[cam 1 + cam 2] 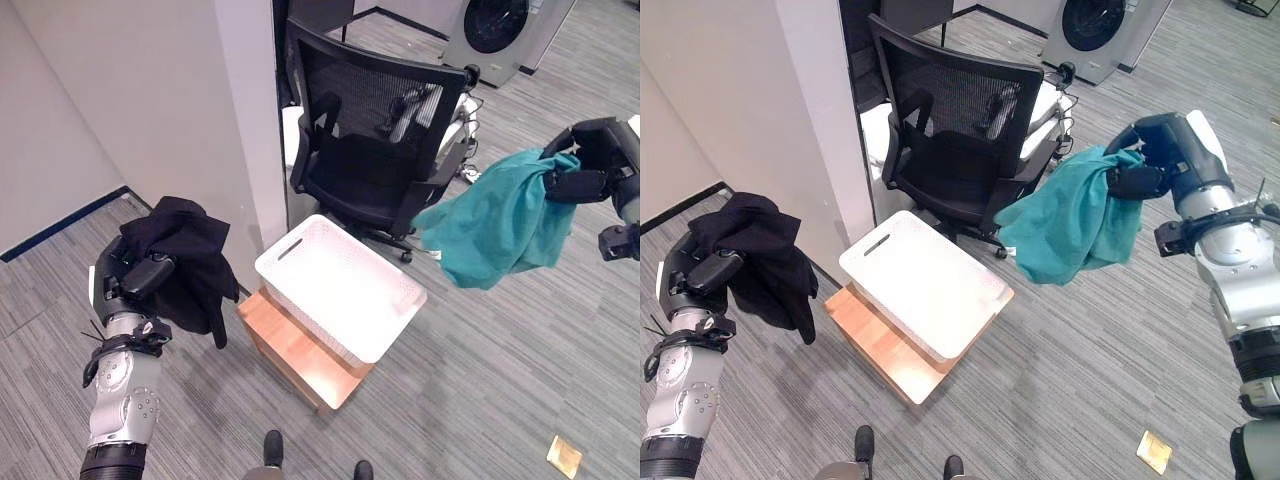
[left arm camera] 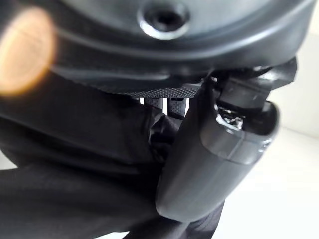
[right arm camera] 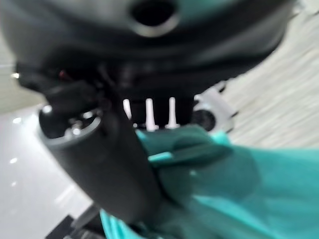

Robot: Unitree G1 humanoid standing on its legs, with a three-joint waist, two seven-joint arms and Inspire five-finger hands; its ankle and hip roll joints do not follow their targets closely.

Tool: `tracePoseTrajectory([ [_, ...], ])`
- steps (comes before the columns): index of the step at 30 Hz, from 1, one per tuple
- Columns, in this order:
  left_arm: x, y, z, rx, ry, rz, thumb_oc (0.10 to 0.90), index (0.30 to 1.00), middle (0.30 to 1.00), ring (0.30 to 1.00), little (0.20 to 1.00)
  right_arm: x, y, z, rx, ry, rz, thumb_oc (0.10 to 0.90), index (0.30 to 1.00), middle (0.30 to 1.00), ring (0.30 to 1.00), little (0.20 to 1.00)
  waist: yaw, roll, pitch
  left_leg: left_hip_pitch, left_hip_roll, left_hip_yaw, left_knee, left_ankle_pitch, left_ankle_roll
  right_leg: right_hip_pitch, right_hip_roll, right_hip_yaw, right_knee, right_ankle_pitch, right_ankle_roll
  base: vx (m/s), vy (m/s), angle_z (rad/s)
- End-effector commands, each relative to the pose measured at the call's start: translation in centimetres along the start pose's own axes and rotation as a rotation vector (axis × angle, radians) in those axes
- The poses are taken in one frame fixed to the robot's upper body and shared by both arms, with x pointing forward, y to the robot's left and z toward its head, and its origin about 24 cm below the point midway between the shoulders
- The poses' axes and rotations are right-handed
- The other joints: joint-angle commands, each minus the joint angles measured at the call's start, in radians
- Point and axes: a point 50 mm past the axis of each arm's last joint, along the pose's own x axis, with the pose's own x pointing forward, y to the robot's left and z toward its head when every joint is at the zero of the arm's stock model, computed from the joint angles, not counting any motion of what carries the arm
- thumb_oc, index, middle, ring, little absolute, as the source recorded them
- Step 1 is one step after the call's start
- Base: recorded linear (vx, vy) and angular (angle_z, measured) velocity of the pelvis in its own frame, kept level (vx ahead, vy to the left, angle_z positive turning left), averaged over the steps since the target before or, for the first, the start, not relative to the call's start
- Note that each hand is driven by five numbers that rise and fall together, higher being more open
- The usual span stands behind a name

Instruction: Pick up bed clothes into laundry basket.

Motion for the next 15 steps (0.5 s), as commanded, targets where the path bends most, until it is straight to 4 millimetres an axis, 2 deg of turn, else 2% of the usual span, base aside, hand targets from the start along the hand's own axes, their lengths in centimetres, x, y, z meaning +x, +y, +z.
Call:
tracePoseTrajectory([
  [1,1.5,-2.5,5.6,-0.058,-0.305,-0.122,0.400,0.300,0.300,0.300,0.300,1.6,-2.3,5.4,0.006,-0.216,-0.106,0.400,0.300,0.300,0.300,0.300,0.027,-0.029,-0.102,0.061,0.057,0.009,0.002,-0.076,-0.057,-0.041,-0.018,-0.030,0.021,-0.011,0.028,0.02,-0.005,0.23],
  [5,1.3,-2.4,5.6,-0.025,-0.300,-0.123,0.400,0.300,0.300,0.300,0.300,2.1,-1.4,5.0,-0.004,-0.185,-0.076,0.400,0.300,0.300,0.300,0.300,0.049,-0.036,-0.085,0.045,0.054,-0.004,0.002,-0.071,-0.057,-0.041,-0.018,-0.048,0.010,-0.006,0.030,0.00,-0.010,0.19],
  [15,0.6,-1.9,5.0,-0.044,-0.277,-0.091,0.400,0.300,0.300,0.300,0.300,4.3,0.2,6.4,-0.027,-0.187,-0.074,0.400,0.300,0.300,0.300,0.300,0.085,-0.046,-0.066,0.020,0.054,-0.020,0.002,-0.069,-0.057,-0.052,-0.015,-0.064,0.003,-0.005,0.030,0.00,-0.002,0.02],
])
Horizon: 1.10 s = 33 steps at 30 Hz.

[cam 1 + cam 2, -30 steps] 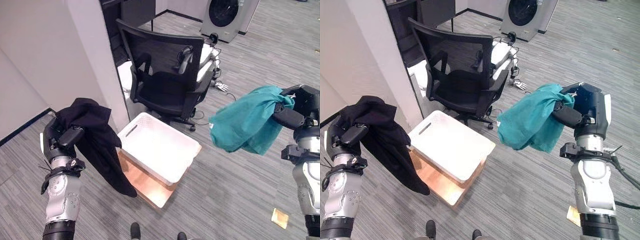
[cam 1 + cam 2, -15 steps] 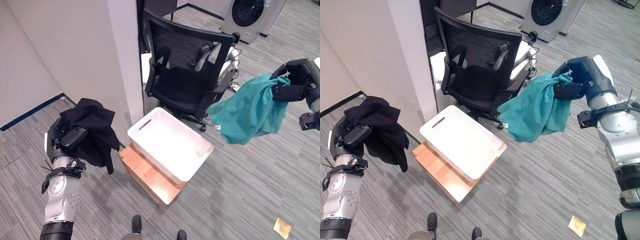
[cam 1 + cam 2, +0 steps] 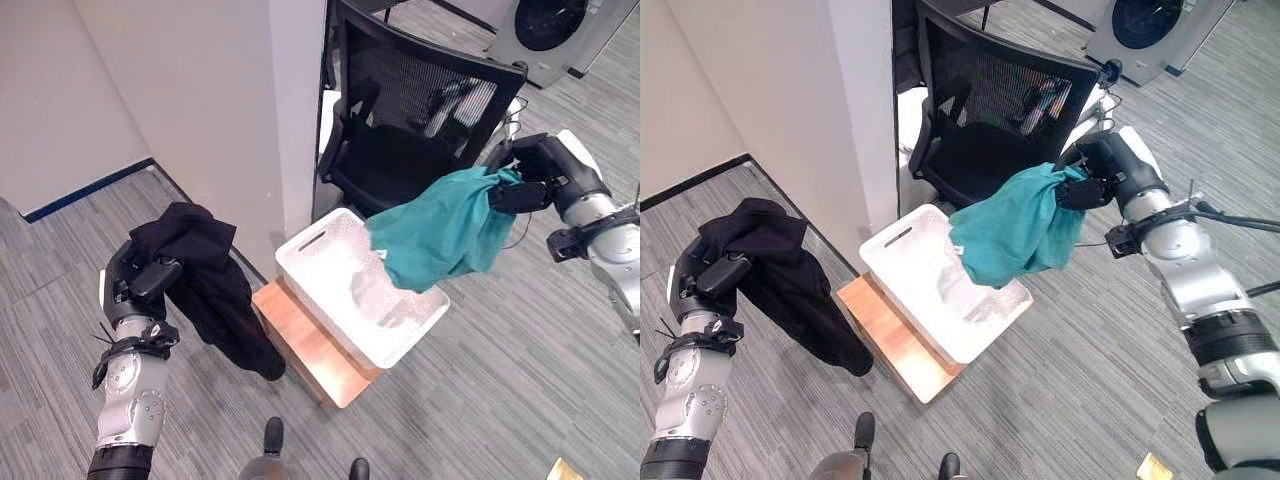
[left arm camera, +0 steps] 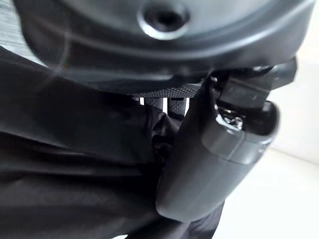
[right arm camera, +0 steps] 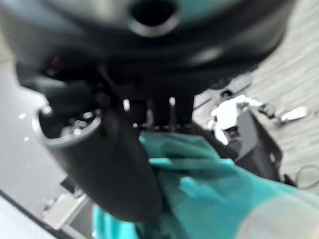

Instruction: Pick up bed clothes into laundry basket.

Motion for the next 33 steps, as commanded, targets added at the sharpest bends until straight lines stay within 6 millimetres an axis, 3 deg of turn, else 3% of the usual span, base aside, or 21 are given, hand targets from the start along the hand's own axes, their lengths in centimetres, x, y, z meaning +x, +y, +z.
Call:
tracePoseTrajectory([
  [1,1.1,-2.4,5.6,-0.026,-0.297,-0.118,0.400,0.300,0.300,0.300,0.300,1.7,-4.7,6.7,-0.061,-0.210,-0.194,0.400,0.300,0.300,0.300,0.300,0.015,-0.019,-0.081,0.056,0.057,0.015,0.002,-0.074,-0.056,-0.035,-0.020,-0.023,0.003,-0.003,0.029,0.01,-0.006,0.06],
  [5,0.9,-2.3,5.3,-0.024,-0.283,-0.115,0.400,0.300,0.300,0.300,0.300,2.5,-4.3,7.5,-0.047,-0.215,-0.194,0.400,0.300,0.300,0.300,0.300,0.026,-0.018,-0.079,0.051,0.056,0.011,0.002,-0.072,-0.056,-0.038,-0.021,-0.028,0.003,-0.005,0.027,0.02,-0.004,0.09],
  [6,0.8,-2.2,5.1,-0.037,-0.275,-0.106,0.400,0.300,0.300,0.300,0.300,3.2,-3.9,7.9,0.063,-0.222,-0.204,0.400,0.300,0.300,0.300,0.300,0.035,-0.015,-0.075,0.045,0.054,0.003,0.002,-0.070,-0.055,-0.039,-0.021,-0.031,0.003,-0.006,0.025,0.01,-0.011,0.14],
  [12,1.0,-2.6,5.0,-0.067,-0.266,-0.107,0.400,0.300,0.300,0.300,0.300,4.5,-2.4,10.2,0.240,-0.276,-0.177,0.400,0.300,0.300,0.300,0.300,0.042,-0.018,-0.070,0.034,0.054,-0.004,0.002,-0.066,-0.056,-0.046,-0.017,-0.034,0.003,-0.007,0.020,0.00,-0.007,0.03],
  [20,1.0,-2.9,4.6,-0.065,-0.241,-0.118,0.400,0.300,0.300,0.300,0.300,5.3,-2.1,12.5,0.209,-0.306,-0.149,0.400,0.300,0.300,0.300,0.300,0.044,-0.030,-0.079,0.036,0.053,-0.014,0.002,-0.068,-0.056,-0.040,-0.012,-0.039,0.003,-0.012,0.018,0.02,-0.006,0.08],
  [29,1.2,-2.6,4.4,-0.063,-0.228,-0.117,0.400,0.300,0.300,0.300,0.300,5.3,-4.2,15.0,0.155,-0.353,-0.195,0.400,0.300,0.300,0.300,0.300,0.037,-0.049,-0.092,0.044,0.052,-0.016,0.002,-0.079,-0.054,-0.034,-0.010,-0.035,0.003,-0.014,0.018,0.00,0.000,0.00],
  [33,1.2,-2.5,3.9,-0.072,-0.208,-0.105,0.400,0.300,0.300,0.300,0.300,5.5,-4.1,15.8,0.133,-0.365,-0.194,0.400,0.300,0.300,0.300,0.300,0.034,-0.054,-0.096,0.046,0.054,-0.014,0.002,-0.081,-0.054,-0.036,-0.008,-0.030,0.003,-0.014,0.018,0.00,0.000,0.00],
])
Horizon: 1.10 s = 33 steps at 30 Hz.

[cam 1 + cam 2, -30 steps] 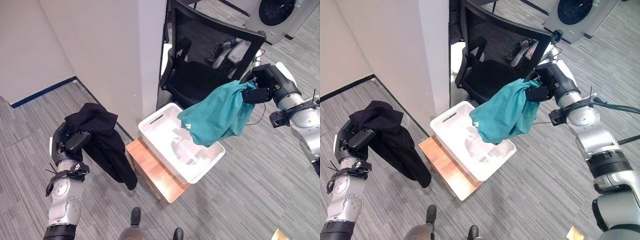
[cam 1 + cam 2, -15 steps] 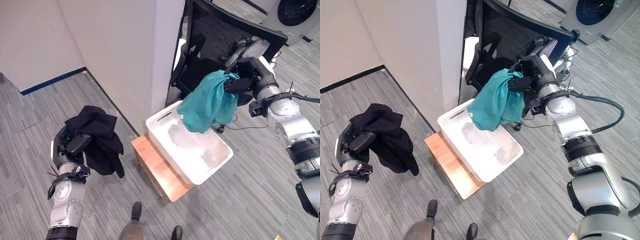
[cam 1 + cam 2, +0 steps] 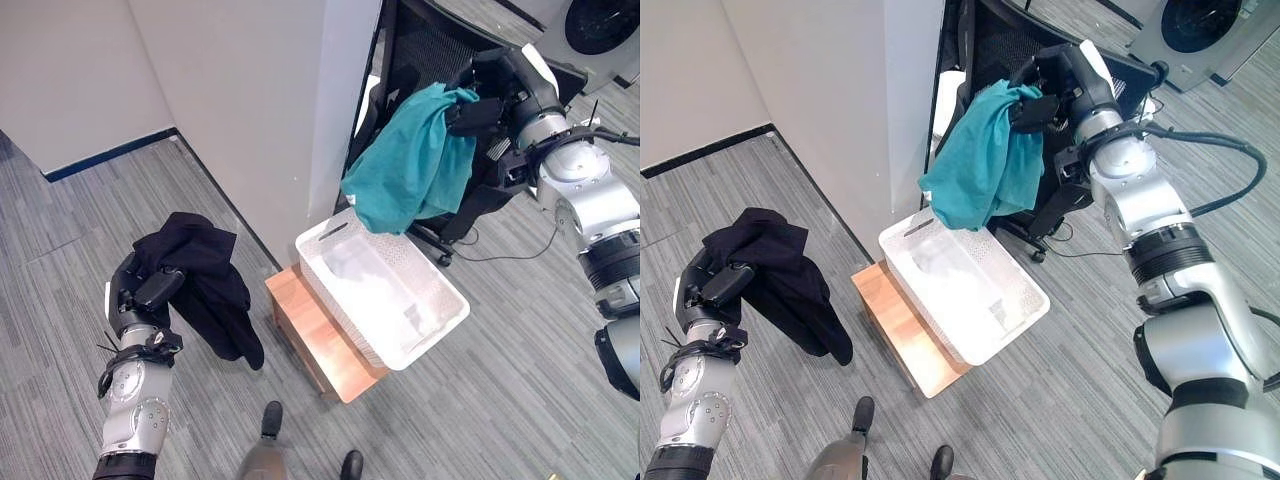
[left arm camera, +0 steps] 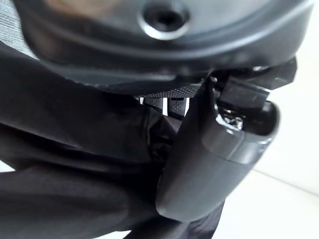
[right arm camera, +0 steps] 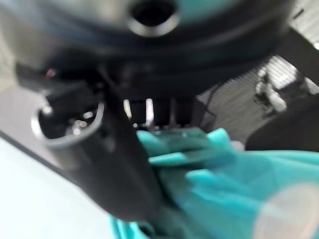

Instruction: Pick up bed clothes into laundry basket.

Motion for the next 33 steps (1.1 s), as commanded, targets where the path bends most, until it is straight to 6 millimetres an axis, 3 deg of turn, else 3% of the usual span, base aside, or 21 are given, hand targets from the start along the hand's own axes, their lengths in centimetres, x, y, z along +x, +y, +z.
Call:
tracePoseTrajectory([
  [1,1.6,-2.6,4.6,-0.037,-0.233,-0.135,0.400,0.300,0.300,0.300,0.300,1.1,-3.2,7.6,-0.093,-0.228,-0.112,0.400,0.300,0.300,0.300,0.300,-0.009,-0.042,-0.113,0.090,0.054,0.040,0.001,-0.094,-0.051,-0.019,-0.018,0.020,0.003,-0.013,0.019,0.00,0.000,0.00],
  [8,1.7,-2.2,4.0,-0.030,-0.204,-0.117,0.400,0.300,0.300,0.300,0.300,1.1,-0.7,8.8,-0.166,-0.267,0.020,0.400,0.300,0.300,0.300,0.300,-0.040,-0.046,-0.119,0.107,0.058,0.062,0.001,-0.102,-0.049,-0.017,-0.016,0.043,0.003,-0.007,0.019,0.00,0.000,0.00],
  [15,1.5,-1.6,3.8,-0.026,-0.197,-0.099,0.400,0.300,0.300,0.300,0.300,-0.1,-0.3,8.7,-0.183,-0.299,0.090,0.400,0.300,0.300,0.300,0.300,-0.061,-0.042,-0.124,0.123,0.056,0.080,0.001,-0.113,-0.046,-0.011,-0.022,0.053,0.003,-0.003,0.023,-0.01,0.030,-0.10],
  [18,1.4,-1.4,3.3,-0.035,-0.185,-0.084,0.400,0.300,0.300,0.300,0.300,-1.6,0.8,8.4,-0.185,-0.332,0.195,0.400,0.300,0.300,0.300,0.300,-0.081,-0.039,-0.125,0.133,0.056,0.097,0.001,-0.118,-0.045,-0.012,-0.024,0.067,0.003,0.002,0.025,-0.02,0.036,-0.09],
  [23,1.3,-1.3,3.2,-0.036,-0.179,-0.083,0.400,0.300,0.300,0.300,0.300,-3.2,0.8,7.2,-0.187,-0.323,0.260,0.400,0.300,0.300,0.300,0.300,-0.095,-0.037,-0.124,0.140,0.056,0.107,0.001,-0.123,-0.042,-0.011,-0.027,0.073,0.003,0.003,0.028,-0.02,0.023,-0.11],
  [33,1.1,-0.8,3.2,-0.034,-0.180,-0.067,0.400,0.300,0.300,0.300,0.300,-3.8,1.8,5.2,-0.174,-0.268,0.322,0.400,0.300,0.300,0.300,0.300,-0.093,-0.030,-0.110,0.143,0.053,0.124,0.001,-0.125,-0.040,-0.020,-0.035,0.083,0.003,0.013,0.034,-0.02,0.012,-0.09],
])
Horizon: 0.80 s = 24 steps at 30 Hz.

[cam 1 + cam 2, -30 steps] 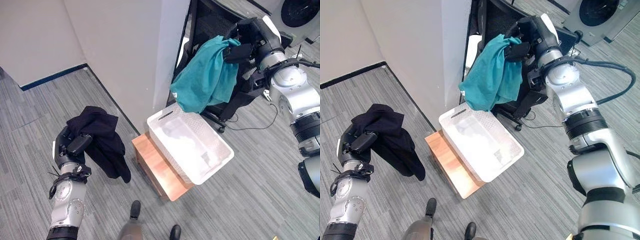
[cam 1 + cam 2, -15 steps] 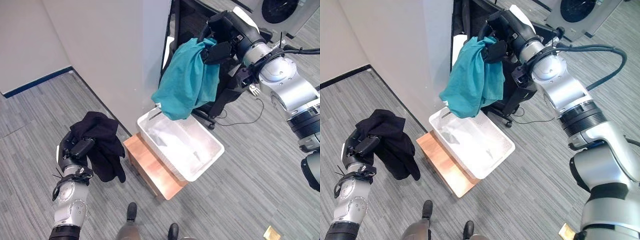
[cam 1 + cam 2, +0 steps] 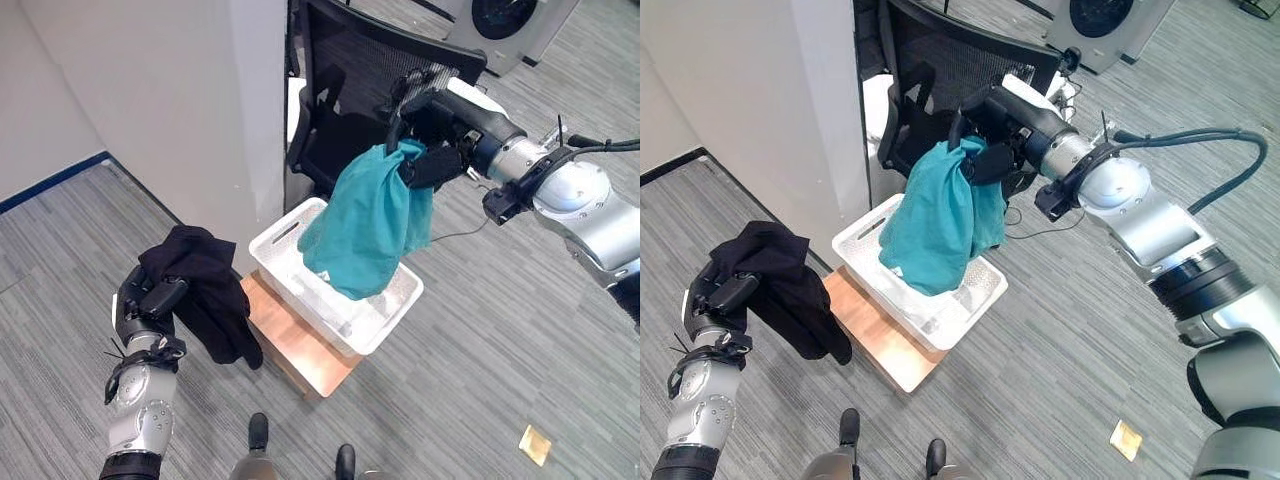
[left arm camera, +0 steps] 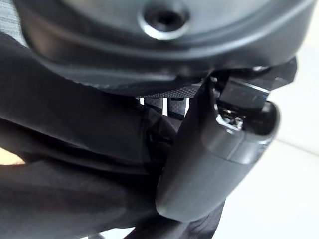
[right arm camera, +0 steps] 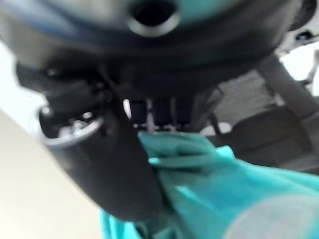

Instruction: Pick up bed clothes into laundry basket.

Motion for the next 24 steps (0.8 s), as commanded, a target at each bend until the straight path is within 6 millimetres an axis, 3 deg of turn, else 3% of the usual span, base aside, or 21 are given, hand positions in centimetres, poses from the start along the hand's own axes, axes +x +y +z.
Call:
tracePoseTrajectory([
  [1,0.9,-1.8,4.9,-0.015,-0.239,-0.121,0.400,0.300,0.300,0.300,0.300,-0.1,-3.5,4.0,-0.033,-0.163,-0.128,0.400,0.300,0.300,0.300,0.300,0.022,-0.013,-0.113,0.094,0.034,0.043,0.002,-0.125,-0.039,-0.026,-0.033,-0.001,0.003,0.004,0.044,0.00,0.000,0.00],
  [7,0.8,-1.8,4.8,-0.021,-0.241,-0.118,0.400,0.300,0.300,0.300,0.300,0.5,-3.4,4.1,-0.009,-0.175,-0.141,0.400,0.300,0.300,0.300,0.300,0.028,-0.011,-0.110,0.089,0.032,0.042,0.002,-0.124,-0.038,-0.029,-0.035,-0.003,0.003,0.006,0.044,0.00,0.000,0.00],
  [15,1.1,-2.6,4.9,-0.038,-0.246,-0.125,0.400,0.300,0.300,0.300,0.300,2.1,-1.3,4.5,0.071,-0.200,-0.099,0.400,0.300,0.300,0.300,0.300,0.033,-0.009,-0.100,0.086,0.029,0.038,0.002,-0.122,-0.036,-0.028,-0.037,-0.005,0.003,0.006,0.041,0.00,0.000,0.00],
  [21,1.1,-2.6,4.9,-0.051,-0.243,-0.122,0.400,0.300,0.300,0.300,0.300,2.7,-0.4,3.1,0.135,-0.150,-0.091,0.400,0.300,0.300,0.300,0.300,0.033,-0.005,-0.092,0.087,0.029,0.038,0.002,-0.122,-0.035,-0.026,-0.038,-0.005,0.003,0.006,0.041,0.00,0.000,0.00],
  [24,1.1,-2.4,5.2,-0.047,-0.246,-0.126,0.400,0.300,0.300,0.300,0.300,2.9,-0.6,1.4,0.157,-0.079,-0.119,0.400,0.300,0.300,0.300,0.300,0.040,0.003,-0.085,0.083,0.026,0.034,0.002,-0.121,-0.034,-0.030,-0.041,-0.008,0.003,0.008,0.042,0.00,0.000,0.00],
])
